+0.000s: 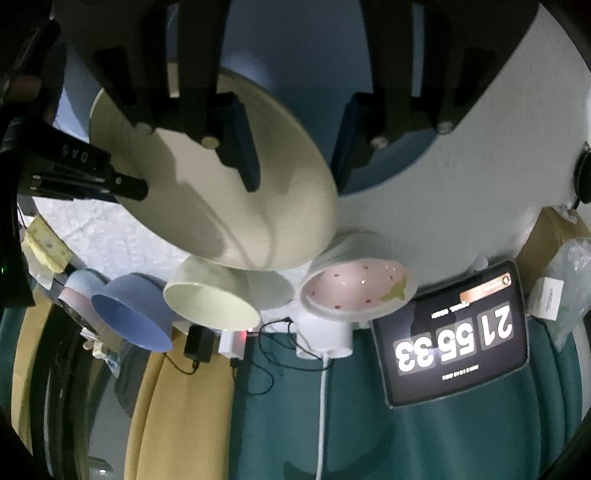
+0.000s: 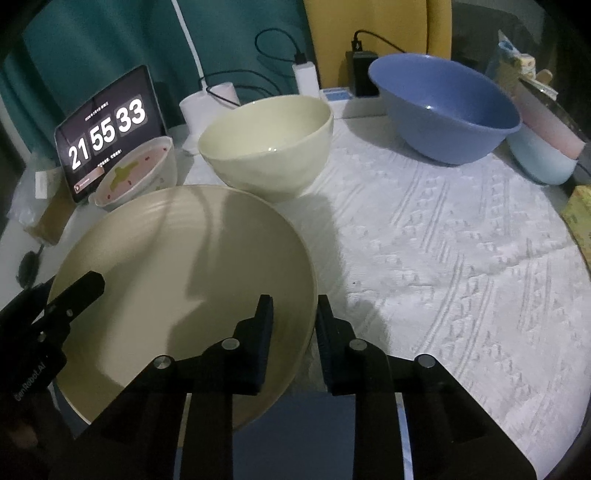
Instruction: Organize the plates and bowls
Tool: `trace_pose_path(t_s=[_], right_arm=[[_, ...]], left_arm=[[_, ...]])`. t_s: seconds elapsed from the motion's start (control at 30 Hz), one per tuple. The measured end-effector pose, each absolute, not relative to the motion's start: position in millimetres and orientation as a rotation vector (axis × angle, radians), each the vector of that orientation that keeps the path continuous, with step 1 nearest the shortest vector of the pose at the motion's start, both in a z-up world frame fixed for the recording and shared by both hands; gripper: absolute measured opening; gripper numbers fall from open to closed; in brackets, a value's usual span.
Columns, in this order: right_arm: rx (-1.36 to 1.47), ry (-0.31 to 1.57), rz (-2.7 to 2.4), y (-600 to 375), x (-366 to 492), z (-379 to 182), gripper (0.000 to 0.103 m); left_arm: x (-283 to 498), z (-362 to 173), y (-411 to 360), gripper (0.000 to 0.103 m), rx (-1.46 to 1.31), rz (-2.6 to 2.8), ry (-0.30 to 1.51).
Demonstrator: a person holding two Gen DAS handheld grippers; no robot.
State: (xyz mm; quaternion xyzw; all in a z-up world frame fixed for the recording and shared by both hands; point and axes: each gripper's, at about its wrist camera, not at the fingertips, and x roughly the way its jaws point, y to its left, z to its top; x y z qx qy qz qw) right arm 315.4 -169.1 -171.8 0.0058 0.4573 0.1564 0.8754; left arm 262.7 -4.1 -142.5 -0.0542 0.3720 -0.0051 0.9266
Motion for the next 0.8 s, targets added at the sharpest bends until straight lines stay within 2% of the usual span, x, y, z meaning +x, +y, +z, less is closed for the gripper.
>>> trace_pose_path(t_s=[0.8], right_arm=[[0.025, 0.847, 0.269, -191, 245, -131, 0.025]], left_arm=[[199, -110, -24, 0.041, -0.083, -0.068, 0.670]])
